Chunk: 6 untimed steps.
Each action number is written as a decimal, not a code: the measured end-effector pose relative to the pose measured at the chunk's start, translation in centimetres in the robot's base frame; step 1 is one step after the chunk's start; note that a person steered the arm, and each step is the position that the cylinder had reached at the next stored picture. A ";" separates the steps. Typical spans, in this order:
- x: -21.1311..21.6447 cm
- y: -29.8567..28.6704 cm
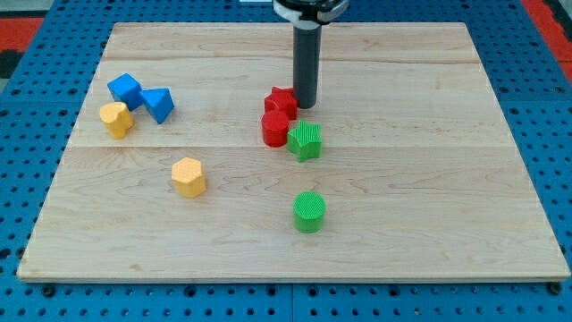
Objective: Move the green star slightly to the top
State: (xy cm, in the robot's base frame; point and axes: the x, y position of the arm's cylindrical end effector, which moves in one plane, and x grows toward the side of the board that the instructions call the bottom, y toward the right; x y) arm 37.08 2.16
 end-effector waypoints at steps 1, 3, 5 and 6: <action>2.7 7.0; 12.4 1.5; 9.1 0.2; 10.8 1.1</action>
